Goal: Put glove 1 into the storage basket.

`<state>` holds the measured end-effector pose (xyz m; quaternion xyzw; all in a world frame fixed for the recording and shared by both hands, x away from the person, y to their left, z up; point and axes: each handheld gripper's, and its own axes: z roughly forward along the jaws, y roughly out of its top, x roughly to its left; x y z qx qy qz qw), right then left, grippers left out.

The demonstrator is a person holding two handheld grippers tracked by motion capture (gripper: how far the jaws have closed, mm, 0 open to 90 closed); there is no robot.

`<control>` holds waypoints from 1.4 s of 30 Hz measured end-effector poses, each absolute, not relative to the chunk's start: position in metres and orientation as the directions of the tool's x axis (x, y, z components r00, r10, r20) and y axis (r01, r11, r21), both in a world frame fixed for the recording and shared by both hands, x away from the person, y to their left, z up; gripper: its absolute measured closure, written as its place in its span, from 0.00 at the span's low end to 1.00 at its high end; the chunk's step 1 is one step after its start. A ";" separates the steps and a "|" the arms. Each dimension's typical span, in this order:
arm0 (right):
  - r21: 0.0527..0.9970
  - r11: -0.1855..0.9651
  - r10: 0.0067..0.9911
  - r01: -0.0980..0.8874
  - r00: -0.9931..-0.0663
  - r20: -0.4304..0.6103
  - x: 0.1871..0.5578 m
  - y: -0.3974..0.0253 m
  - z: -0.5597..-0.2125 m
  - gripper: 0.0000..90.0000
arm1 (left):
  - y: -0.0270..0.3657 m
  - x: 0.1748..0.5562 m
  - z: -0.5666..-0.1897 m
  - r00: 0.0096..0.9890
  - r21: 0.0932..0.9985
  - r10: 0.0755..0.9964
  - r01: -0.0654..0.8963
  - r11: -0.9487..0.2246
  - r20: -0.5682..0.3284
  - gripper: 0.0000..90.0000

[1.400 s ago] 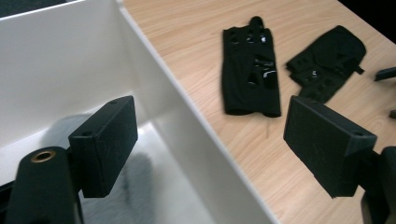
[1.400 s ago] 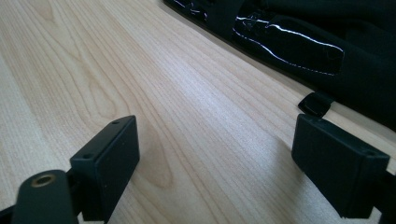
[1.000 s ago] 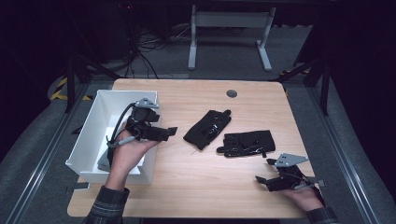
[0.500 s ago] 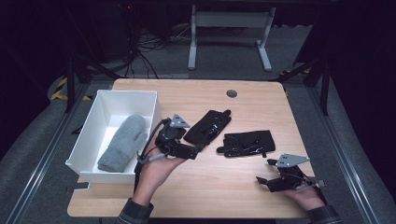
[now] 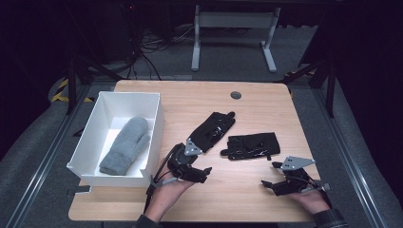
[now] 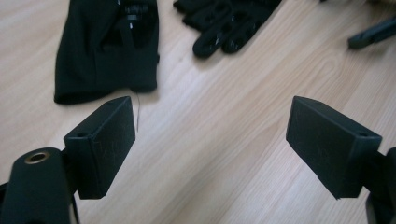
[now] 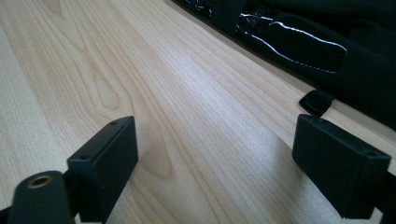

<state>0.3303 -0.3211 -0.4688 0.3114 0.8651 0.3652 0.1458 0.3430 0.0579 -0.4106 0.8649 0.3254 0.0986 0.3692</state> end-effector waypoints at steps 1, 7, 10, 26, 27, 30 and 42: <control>0.718 0.541 0.648 0.439 -0.761 -0.023 0.331 -0.321 -0.468 0.18 | 0.060 0.342 -0.415 0.766 0.698 0.639 0.497 -0.515 -0.074 0.18; 0.746 0.511 0.678 0.428 -0.734 -0.043 0.338 -0.323 -0.452 0.34 | 0.071 0.337 -0.442 0.764 0.688 0.640 0.508 -0.518 -0.083 0.16; 0.742 0.513 0.678 0.431 -0.734 -0.042 0.350 -0.321 -0.447 0.54 | 0.073 0.335 -0.452 0.767 0.677 0.639 0.503 -0.536 -0.064 0.15; 0.714 0.523 0.685 0.465 -0.728 -0.028 0.400 -0.318 -0.441 1.00 | 0.077 0.332 -0.474 0.780 0.646 0.625 0.488 -0.587 -0.020 0.00; 0.708 0.531 0.682 0.466 -0.731 -0.031 0.403 -0.317 -0.443 1.00 | 0.077 0.332 -0.474 0.780 0.646 0.625 0.488 -0.587 -0.020 0.00; 0.689 0.553 0.680 0.468 -0.732 -0.048 0.408 -0.315 -0.447 1.00 | 0.079 0.331 -0.477 0.786 0.671 0.618 0.470 -0.573 -0.022 0.00; 0.658 0.590 0.644 0.467 -0.764 -0.036 0.394 -0.314 -0.449 1.00 | 0.080 0.331 -0.479 0.793 0.685 0.609 0.456 -0.568 -0.022 0.00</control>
